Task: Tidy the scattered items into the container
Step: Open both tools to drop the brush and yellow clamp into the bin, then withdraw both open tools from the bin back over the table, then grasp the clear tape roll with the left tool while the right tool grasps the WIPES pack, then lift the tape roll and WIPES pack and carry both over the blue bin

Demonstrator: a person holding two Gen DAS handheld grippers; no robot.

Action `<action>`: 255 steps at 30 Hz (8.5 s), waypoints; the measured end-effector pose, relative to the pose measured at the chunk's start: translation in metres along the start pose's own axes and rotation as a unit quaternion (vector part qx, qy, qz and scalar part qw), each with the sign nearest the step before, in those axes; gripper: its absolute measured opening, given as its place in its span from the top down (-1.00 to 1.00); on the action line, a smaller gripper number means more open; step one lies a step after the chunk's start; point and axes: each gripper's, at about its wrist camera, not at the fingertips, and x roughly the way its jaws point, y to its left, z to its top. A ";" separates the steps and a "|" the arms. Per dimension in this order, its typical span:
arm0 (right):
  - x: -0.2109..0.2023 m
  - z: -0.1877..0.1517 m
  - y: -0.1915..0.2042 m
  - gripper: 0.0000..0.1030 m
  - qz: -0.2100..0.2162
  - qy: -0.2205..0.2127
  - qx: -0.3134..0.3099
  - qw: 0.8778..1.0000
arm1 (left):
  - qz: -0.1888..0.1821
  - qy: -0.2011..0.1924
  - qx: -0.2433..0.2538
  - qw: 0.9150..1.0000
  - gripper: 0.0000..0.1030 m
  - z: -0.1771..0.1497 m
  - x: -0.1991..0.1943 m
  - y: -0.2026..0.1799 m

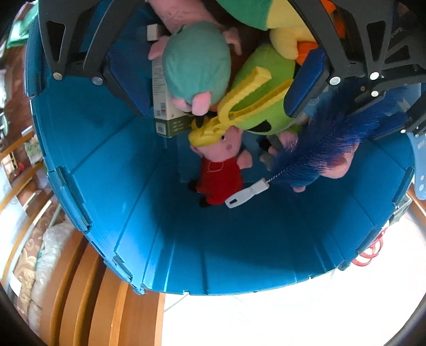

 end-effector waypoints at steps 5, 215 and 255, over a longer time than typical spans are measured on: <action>0.005 -0.001 0.003 -0.99 0.007 -0.005 -0.003 1.000 | -0.006 -0.010 -0.015 1.000 0.04 0.003 -0.005 0.006; 0.244 -0.042 0.442 -0.84 0.093 0.089 0.028 0.991 | 0.035 -0.021 -0.128 0.991 0.43 -0.165 0.153 0.490; 0.119 -0.068 0.485 -0.59 0.087 -0.043 -0.071 0.993 | 0.065 -0.090 -0.145 0.983 0.51 -0.204 0.040 0.468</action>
